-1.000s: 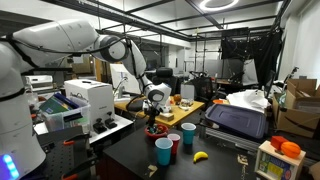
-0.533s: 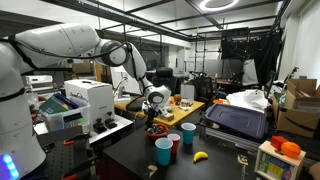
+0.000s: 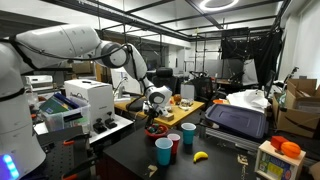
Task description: Put some of the things in the bowl into the blue cup at the back of the line of cups
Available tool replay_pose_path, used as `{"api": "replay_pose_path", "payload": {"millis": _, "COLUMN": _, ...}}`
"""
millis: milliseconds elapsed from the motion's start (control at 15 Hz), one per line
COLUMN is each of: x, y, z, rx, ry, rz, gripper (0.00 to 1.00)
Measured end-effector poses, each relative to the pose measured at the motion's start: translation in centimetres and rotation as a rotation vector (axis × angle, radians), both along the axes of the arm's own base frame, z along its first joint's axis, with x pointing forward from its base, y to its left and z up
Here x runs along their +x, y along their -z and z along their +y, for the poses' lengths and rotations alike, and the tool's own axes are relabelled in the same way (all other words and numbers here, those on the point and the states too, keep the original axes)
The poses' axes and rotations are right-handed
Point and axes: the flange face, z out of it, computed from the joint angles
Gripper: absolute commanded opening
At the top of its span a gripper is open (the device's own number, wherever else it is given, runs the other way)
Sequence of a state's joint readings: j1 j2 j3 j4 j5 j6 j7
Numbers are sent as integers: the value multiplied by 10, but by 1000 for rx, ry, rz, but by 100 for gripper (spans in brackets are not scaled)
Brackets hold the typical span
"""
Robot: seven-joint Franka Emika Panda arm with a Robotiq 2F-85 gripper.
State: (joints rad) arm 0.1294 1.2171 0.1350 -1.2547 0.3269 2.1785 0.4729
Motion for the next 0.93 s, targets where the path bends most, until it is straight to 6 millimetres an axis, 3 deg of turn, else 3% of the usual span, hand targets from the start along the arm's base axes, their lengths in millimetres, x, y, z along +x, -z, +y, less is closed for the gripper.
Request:
{"api": "replay_pose_path", "payload": {"millis": 600, "x": 6, "y": -8, "z": -2, "rx": 76, "ry": -52, "rz": -36, "gripper": 2}}
{"api": "replay_pose_path", "payload": {"millis": 933, "x": 12, "y": -36, "z": -15, "rx": 110, "ry": -32, "rz": -56, "gripper": 2}}
